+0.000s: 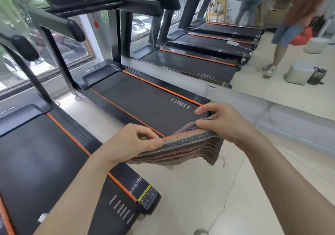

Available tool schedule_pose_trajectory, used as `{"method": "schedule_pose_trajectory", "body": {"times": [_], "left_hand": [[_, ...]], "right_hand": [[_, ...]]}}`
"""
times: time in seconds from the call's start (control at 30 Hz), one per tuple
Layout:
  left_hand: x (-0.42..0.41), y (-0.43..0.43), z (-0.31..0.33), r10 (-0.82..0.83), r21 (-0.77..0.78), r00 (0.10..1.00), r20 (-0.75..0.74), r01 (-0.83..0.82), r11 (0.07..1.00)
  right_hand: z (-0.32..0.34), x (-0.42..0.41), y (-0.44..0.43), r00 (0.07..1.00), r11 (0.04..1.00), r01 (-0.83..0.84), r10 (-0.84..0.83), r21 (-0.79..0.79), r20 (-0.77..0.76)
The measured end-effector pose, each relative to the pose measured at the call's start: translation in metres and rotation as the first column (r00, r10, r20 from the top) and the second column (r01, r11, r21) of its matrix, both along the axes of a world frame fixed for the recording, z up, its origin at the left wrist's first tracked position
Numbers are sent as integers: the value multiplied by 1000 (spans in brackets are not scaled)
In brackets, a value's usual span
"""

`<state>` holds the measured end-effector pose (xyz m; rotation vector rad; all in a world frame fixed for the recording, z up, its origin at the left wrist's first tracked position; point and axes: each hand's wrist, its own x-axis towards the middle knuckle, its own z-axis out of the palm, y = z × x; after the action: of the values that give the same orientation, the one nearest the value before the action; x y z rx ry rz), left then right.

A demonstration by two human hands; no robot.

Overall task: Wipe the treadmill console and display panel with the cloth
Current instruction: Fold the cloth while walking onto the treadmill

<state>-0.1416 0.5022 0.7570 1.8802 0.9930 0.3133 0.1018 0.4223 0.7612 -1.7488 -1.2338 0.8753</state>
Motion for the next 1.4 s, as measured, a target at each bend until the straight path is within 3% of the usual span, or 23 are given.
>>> {"method": "schedule_pose_trajectory", "body": {"times": [0.1,0.17,0.2,0.27,0.33,0.4,0.47,0.53,0.57,0.63,0.7,0.87,0.93,1.03,1.1,1.17,1.23,1.27,1.33,1.4], "left_hand": [[31,44,4,-83,43,990,-110,88,995],[53,84,4,-11,112,991,-137,26,993],[64,105,3,53,117,994,-93,-42,992],[89,145,1,197,7,969,149,-200,980],[121,181,2,390,-275,808,441,-292,916],[152,211,3,558,-481,654,511,-321,816],[175,239,6,648,-527,561,514,-390,755],[192,266,10,675,-514,486,555,-438,737],[199,280,13,676,-510,455,579,-445,736],[212,307,19,690,-529,377,618,-449,720],[223,337,23,696,-547,306,649,-448,707],[235,409,31,633,-514,238,736,-412,752],[233,444,31,634,-508,210,744,-438,742],[230,511,28,633,-472,190,750,-517,714],[226,569,24,642,-434,195,741,-590,681],[215,632,24,646,-389,201,737,-654,648],[198,697,31,673,-334,221,706,-734,591],[188,728,38,700,-298,244,671,-776,555],[169,785,60,749,-201,297,592,-846,494],[161,830,90,789,-99,322,523,-897,432]], "right_hand": [[-1,32,57,987,986,148,-143,78,-76],[-5,58,103,974,991,126,-113,51,-196],[-6,71,126,956,994,98,-80,50,-283],[-4,103,173,865,996,-10,50,84,-498],[2,135,215,770,980,-154,197,123,-608],[1,162,251,795,963,-228,268,141,-544],[1,179,291,874,961,-217,269,170,-404],[5,187,329,856,962,-138,236,237,-460],[8,190,347,790,962,-80,222,261,-572],[8,193,384,557,972,-4,199,237,-806],[1,194,422,402,987,5,143,159,-904],[-16,180,507,349,968,-248,116,28,-930],[-17,180,542,407,913,-397,265,93,-874],[-19,178,605,523,729,-671,594,135,-612],[-17,177,665,629,711,-691,679,127,-377],[-4,172,735,737,772,-618,635,149,-231],[18,158,807,763,831,-523,556,190,-330],[31,148,840,707,852,-488,513,189,-486],[59,123,903,504,872,-464,407,159,-762],[90,99,952,349,882,-448,324,147,-879]]}}
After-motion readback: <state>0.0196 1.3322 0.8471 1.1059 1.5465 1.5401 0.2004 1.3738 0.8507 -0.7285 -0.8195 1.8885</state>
